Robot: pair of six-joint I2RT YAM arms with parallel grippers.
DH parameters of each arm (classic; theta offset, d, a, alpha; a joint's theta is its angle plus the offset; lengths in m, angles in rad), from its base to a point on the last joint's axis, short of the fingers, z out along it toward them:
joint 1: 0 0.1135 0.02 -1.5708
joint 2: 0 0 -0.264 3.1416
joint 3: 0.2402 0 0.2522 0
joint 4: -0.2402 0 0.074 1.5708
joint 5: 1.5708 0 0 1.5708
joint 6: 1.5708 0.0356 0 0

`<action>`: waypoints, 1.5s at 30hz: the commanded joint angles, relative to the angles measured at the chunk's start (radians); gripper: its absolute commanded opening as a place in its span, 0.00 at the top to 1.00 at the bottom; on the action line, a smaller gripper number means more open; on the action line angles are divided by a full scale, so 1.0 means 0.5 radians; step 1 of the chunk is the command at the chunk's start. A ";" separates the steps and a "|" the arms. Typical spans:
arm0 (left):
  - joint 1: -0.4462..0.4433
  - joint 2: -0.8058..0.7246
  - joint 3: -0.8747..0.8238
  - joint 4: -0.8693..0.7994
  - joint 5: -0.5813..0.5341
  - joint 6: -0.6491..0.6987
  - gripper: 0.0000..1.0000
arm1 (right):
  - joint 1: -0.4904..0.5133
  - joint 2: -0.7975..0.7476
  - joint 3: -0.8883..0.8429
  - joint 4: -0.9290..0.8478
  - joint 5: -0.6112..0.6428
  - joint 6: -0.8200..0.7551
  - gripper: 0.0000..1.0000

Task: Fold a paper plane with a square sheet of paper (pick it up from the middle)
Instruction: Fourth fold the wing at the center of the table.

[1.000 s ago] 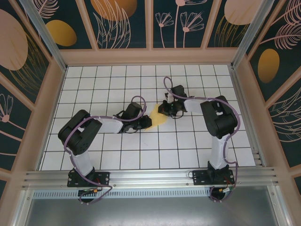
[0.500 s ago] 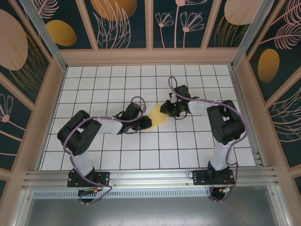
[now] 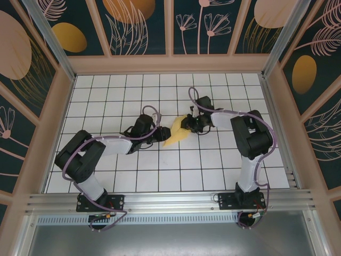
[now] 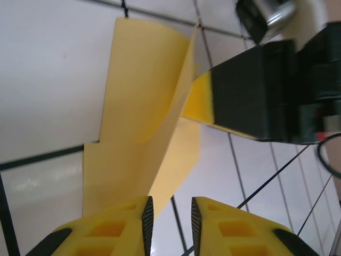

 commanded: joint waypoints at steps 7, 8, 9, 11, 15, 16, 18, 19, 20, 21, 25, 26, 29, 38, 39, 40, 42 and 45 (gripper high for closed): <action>0.019 0.029 -0.052 0.311 0.050 0.016 0.65 | -0.105 0.098 0.177 -0.070 -0.052 -0.267 0.76; 0.019 0.047 -0.048 0.322 0.047 0.028 0.65 | -0.106 0.077 0.175 -0.069 -0.061 -0.265 0.76; 0.020 0.068 -0.045 0.345 0.050 0.050 0.65 | -0.108 0.048 0.160 -0.066 -0.071 -0.256 0.76; 0.019 0.116 -0.046 0.376 0.066 0.115 0.65 | -0.107 -0.005 0.123 -0.055 -0.098 -0.233 0.76; 0.019 0.186 -0.031 0.376 0.082 0.335 0.67 | -0.100 -0.063 0.027 -0.023 -0.164 -0.136 0.77; 0.019 0.195 -0.030 0.360 0.067 0.391 0.67 | -0.094 -0.079 0.003 -0.016 -0.171 -0.110 0.76; 0.019 0.208 -0.033 0.352 0.062 0.463 0.67 | -0.078 -0.101 -0.034 -0.011 -0.171 -0.066 0.76; 0.017 0.221 -0.031 0.359 0.070 0.484 0.67 | -0.067 -0.107 -0.048 -0.005 -0.179 -0.045 0.77; 0.018 0.233 -0.035 0.374 0.087 0.498 0.68 | -0.059 -0.110 -0.059 -0.001 -0.188 -0.030 0.77; 0.017 0.251 -0.031 0.390 0.115 0.509 0.68 | -0.051 -0.108 -0.064 0.004 -0.192 -0.014 0.77; 0.003 0.302 -0.013 0.393 0.129 0.574 0.68 | -0.028 -0.082 -0.050 0.016 -0.211 0.016 0.77; -0.005 0.310 -0.009 0.386 0.109 0.588 0.68 | -0.026 -0.074 -0.044 0.018 -0.217 0.020 0.77; -0.014 0.353 0.020 0.355 0.074 0.646 0.68 | -0.016 -0.065 -0.022 0.021 -0.228 0.025 0.77; -0.068 0.420 0.105 0.328 -0.054 0.827 0.71 | -0.008 -0.052 0.006 0.033 -0.253 0.046 0.76; -0.068 0.426 0.108 0.327 -0.067 0.845 0.72 | -0.010 -0.049 0.009 0.031 -0.259 0.046 0.76; -0.070 0.428 0.111 0.325 -0.080 0.857 0.72 | -0.009 -0.051 0.009 0.031 -0.260 0.046 0.76; -0.071 0.435 0.122 0.324 -0.092 0.886 0.73 | -0.009 -0.054 0.006 0.036 -0.269 0.044 0.76; -0.070 0.448 0.133 0.309 -0.107 0.933 0.74 | -0.012 -0.055 0.003 0.036 -0.278 0.045 0.76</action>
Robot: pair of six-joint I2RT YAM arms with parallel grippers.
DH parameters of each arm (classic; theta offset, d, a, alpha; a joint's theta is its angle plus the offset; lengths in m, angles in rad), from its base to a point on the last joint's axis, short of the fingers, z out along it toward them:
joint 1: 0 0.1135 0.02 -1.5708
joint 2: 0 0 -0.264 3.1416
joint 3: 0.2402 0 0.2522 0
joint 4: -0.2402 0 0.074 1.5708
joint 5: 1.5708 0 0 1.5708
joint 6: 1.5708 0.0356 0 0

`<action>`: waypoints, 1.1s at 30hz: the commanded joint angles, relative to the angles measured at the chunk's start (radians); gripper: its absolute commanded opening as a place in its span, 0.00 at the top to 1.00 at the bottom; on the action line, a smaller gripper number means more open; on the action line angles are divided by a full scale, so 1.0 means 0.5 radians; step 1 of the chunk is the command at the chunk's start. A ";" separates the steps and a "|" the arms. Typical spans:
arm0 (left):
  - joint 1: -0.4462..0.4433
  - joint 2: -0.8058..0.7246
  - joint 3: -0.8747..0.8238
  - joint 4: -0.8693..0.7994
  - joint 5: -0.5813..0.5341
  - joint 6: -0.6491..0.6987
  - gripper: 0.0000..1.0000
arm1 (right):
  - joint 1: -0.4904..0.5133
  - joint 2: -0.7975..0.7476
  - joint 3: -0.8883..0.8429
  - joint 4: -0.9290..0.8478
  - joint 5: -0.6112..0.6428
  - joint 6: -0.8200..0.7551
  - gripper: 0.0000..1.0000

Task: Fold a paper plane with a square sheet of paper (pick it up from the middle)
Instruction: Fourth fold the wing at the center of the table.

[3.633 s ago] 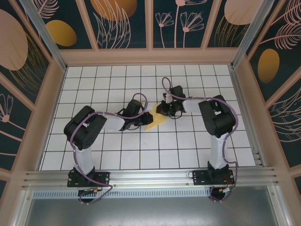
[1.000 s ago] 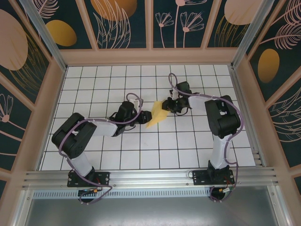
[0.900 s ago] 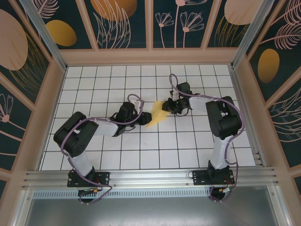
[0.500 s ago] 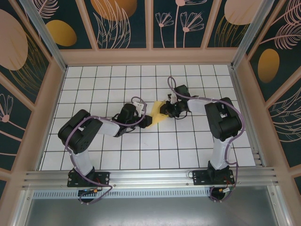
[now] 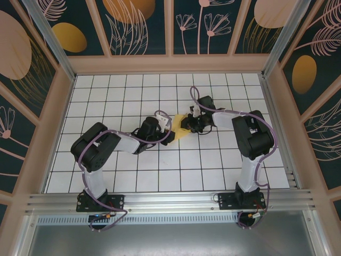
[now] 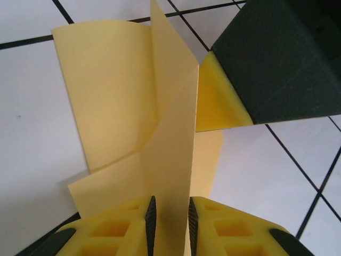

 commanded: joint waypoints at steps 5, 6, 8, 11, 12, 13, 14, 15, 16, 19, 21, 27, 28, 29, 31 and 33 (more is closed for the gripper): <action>-0.003 0.079 0.068 -0.033 0.023 0.192 0.72 | 0.016 -0.012 0.036 0.051 -0.075 0.033 0.76; -0.002 0.085 0.072 -0.037 0.035 0.207 0.72 | 0.016 -0.013 0.036 0.051 -0.075 0.036 0.76; -0.003 0.093 0.078 -0.045 0.049 0.226 0.74 | 0.012 -0.014 0.036 0.052 -0.075 0.036 0.76; -0.004 0.105 0.099 -0.055 0.091 0.234 0.79 | 0.009 -0.016 0.029 0.053 -0.069 0.036 0.76; -0.005 0.113 0.106 -0.059 0.104 0.234 0.82 | 0.007 -0.018 0.024 0.052 -0.069 0.033 0.76; -0.004 0.120 0.116 -0.061 0.116 0.230 0.85 | 0.005 -0.019 0.017 0.053 -0.069 0.027 0.76; -0.003 0.122 0.124 -0.064 0.125 0.225 0.87 | 0.002 -0.022 0.010 0.052 -0.069 0.023 0.76; -0.002 0.126 0.133 -0.067 0.145 0.219 0.89 | -0.002 -0.029 -0.001 0.048 -0.066 0.015 0.76; -0.003 0.127 0.141 -0.067 0.166 0.203 0.90 | -0.008 -0.032 -0.012 0.049 -0.064 0.005 0.76; -0.003 0.132 0.174 -0.078 0.238 0.122 0.93 | -0.033 -0.048 -0.059 0.060 -0.082 -0.030 0.76; -0.001 0.148 0.206 -0.102 0.276 0.040 0.94 | -0.046 -0.060 -0.078 0.054 -0.113 -0.061 0.77; 0.000 0.197 0.268 -0.133 0.358 -0.157 0.95 | -0.063 -0.094 -0.145 0.019 -0.112 -0.088 0.79; 0.002 0.207 0.278 -0.150 0.365 -0.167 0.94 | -0.069 -0.096 -0.160 0.022 -0.106 -0.084 0.79; 0.000 0.217 0.289 -0.164 0.365 -0.176 0.94 | -0.077 -0.103 -0.174 0.026 -0.094 -0.081 0.79; 0.002 0.232 0.303 -0.171 0.389 -0.190 0.94 | -0.092 -0.110 -0.195 0.021 -0.069 -0.086 0.79; 0.003 0.255 0.336 -0.198 0.410 -0.201 0.95 | -0.099 -0.117 -0.208 0.002 -0.037 -0.093 0.79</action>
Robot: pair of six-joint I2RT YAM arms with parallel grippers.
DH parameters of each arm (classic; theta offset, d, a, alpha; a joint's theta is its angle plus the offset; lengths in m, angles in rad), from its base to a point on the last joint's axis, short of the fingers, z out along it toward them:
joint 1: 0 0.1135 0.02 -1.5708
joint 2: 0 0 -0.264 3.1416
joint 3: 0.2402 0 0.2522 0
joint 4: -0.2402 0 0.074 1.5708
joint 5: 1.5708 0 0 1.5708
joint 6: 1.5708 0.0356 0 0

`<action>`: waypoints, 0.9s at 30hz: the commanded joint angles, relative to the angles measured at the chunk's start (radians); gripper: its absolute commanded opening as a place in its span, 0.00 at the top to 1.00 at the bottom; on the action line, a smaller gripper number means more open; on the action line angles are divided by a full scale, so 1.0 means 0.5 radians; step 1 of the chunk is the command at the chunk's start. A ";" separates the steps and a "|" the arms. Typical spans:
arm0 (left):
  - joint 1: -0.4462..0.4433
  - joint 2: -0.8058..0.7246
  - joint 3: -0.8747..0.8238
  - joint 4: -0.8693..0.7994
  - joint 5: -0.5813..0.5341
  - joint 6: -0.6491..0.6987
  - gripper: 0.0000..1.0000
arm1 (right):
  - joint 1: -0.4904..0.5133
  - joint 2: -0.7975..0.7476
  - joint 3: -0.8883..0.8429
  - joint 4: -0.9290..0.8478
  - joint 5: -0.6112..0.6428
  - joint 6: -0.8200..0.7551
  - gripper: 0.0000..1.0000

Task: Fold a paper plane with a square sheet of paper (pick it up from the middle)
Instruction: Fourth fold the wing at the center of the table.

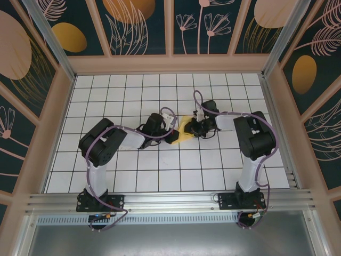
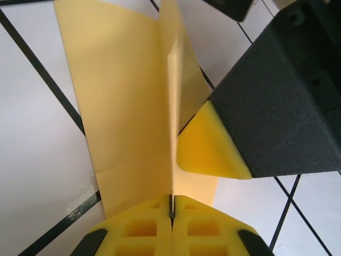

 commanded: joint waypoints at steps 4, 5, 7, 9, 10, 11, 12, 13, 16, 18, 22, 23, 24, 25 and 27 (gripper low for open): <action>0.003 0.080 0.114 -0.100 0.098 -0.075 0.95 | -0.038 -0.104 -0.059 -0.027 0.073 -0.052 0.79; 0.003 0.088 0.128 -0.122 0.104 -0.076 0.95 | -0.041 -0.099 -0.061 -0.025 0.076 -0.050 0.79; 0.006 0.109 0.162 -0.170 0.109 -0.081 0.95 | -0.045 -0.101 -0.072 -0.012 0.077 -0.044 0.78; 0.011 0.126 0.178 -0.198 0.122 -0.096 0.95 | -0.046 -0.133 -0.083 0.032 0.065 -0.027 0.78; 0.012 0.132 0.178 -0.205 0.128 -0.105 0.95 | -0.047 -0.153 -0.090 0.055 0.057 -0.020 0.78; 0.015 0.135 0.177 -0.221 0.136 -0.117 0.95 | -0.050 -0.177 -0.092 0.079 0.046 -0.015 0.78; 0.020 0.139 0.177 -0.232 0.139 -0.126 0.95 | -0.054 -0.202 -0.097 0.111 0.030 -0.010 0.78; 0.026 0.140 0.179 -0.239 0.138 -0.137 0.95 | -0.052 -0.225 -0.106 0.141 0.012 -0.001 0.78; 0.043 0.152 0.237 -0.272 0.157 -0.183 0.95 | -0.056 -0.258 -0.122 0.252 -0.074 0.026 0.80; 0.057 0.159 0.249 -0.281 0.174 -0.224 0.96 | -0.057 -0.243 -0.115 0.297 -0.119 0.040 0.81; 0.073 0.169 0.273 -0.295 0.216 -0.272 0.97 | -0.055 -0.186 -0.103 0.349 -0.124 0.058 0.83; 0.076 0.171 0.280 -0.297 0.229 -0.276 0.97 | -0.058 -0.168 -0.094 0.363 -0.123 0.064 0.83; 0.077 0.169 0.284 -0.297 0.237 -0.276 0.97 | -0.056 -0.153 -0.085 0.371 -0.130 0.070 0.83; 0.079 0.171 0.284 -0.294 0.244 -0.276 0.96 | -0.057 -0.139 -0.079 0.388 -0.133 0.079 0.83; 0.080 0.172 0.293 -0.297 0.260 -0.275 0.95 | -0.057 -0.114 -0.068 0.432 -0.136 0.100 0.83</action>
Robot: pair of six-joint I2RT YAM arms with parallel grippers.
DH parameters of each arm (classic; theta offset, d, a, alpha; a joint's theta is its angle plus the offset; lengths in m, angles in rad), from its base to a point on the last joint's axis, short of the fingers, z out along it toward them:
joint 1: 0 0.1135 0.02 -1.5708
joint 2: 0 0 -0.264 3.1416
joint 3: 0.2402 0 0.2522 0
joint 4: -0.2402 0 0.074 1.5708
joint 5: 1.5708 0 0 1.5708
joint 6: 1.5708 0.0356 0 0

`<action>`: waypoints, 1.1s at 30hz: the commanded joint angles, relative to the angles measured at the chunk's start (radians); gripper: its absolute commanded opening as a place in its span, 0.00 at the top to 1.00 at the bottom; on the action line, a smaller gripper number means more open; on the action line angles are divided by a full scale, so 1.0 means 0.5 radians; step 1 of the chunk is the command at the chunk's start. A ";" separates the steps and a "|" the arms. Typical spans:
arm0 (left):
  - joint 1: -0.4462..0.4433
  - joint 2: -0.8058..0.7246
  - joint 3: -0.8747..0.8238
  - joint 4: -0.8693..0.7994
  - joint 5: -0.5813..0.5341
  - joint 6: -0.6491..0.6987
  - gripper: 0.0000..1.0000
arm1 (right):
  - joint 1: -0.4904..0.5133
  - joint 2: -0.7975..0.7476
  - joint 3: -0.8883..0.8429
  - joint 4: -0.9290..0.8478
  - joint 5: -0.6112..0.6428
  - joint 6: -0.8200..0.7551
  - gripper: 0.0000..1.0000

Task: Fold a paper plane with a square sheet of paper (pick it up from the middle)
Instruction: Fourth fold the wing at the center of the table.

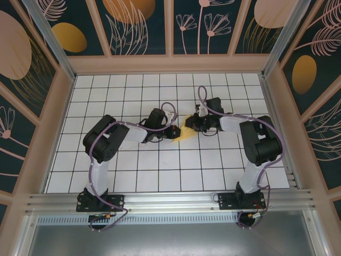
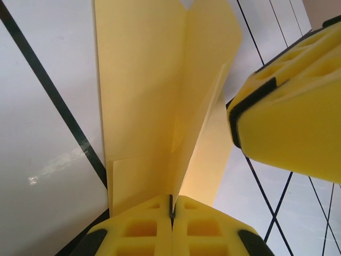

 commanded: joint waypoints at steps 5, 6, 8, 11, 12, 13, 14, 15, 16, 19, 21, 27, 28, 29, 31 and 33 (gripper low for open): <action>0.016 0.057 0.067 -0.065 0.078 -0.030 0.93 | -0.015 0.138 0.087 0.103 -0.020 0.055 0.84; 0.017 0.058 0.066 -0.066 0.079 -0.030 0.93 | -0.015 0.152 0.091 0.103 -0.003 0.061 0.84; 0.017 0.057 0.068 -0.066 0.085 -0.024 0.91 | -0.016 0.170 0.105 0.098 0.025 0.067 0.84; 0.018 0.049 0.057 -0.056 0.091 -0.002 0.84 | -0.019 0.197 0.119 0.089 0.055 0.086 0.84; 0.017 0.041 0.048 -0.053 0.089 0.013 0.83 | -0.021 0.201 0.119 0.087 0.059 0.089 0.84; 0.019 0.032 0.034 -0.050 0.089 0.032 0.81 | -0.024 0.204 0.120 0.084 0.068 0.094 0.84; 0.018 0.022 0.024 -0.050 0.089 0.054 0.80 | -0.027 0.205 0.119 0.078 0.071 0.095 0.84; 0.018 0.012 0.012 -0.047 0.087 0.070 0.80 | -0.029 0.207 0.120 0.077 0.075 0.098 0.84; 0.018 0.000 0.000 -0.041 0.088 0.098 0.80 | -0.032 0.208 0.116 0.078 0.080 0.101 0.84; 0.018 -0.023 -0.035 -0.036 0.069 0.171 0.80 | -0.039 0.215 0.122 0.064 0.097 0.105 0.84; 0.018 -0.029 -0.043 -0.037 0.043 0.220 0.79 | -0.042 0.216 0.122 0.055 0.111 0.110 0.84; 0.019 -0.066 -0.133 0.066 0.023 0.334 0.84 | -0.050 0.219 0.117 0.042 0.142 0.126 0.84; 0.019 -0.063 -0.126 0.061 0.023 0.345 0.86 | -0.053 0.213 0.114 0.042 0.139 0.129 0.84; 0.018 -0.058 -0.120 0.052 0.027 0.349 0.88 | -0.053 0.200 0.116 0.051 0.130 0.132 0.84; 0.019 -0.048 -0.098 0.028 0.050 0.353 0.91 | -0.054 0.167 0.111 0.076 0.095 0.132 0.84; 0.018 -0.039 -0.067 -0.019 0.070 0.349 0.94 | -0.052 0.108 0.091 0.119 0.063 0.134 0.85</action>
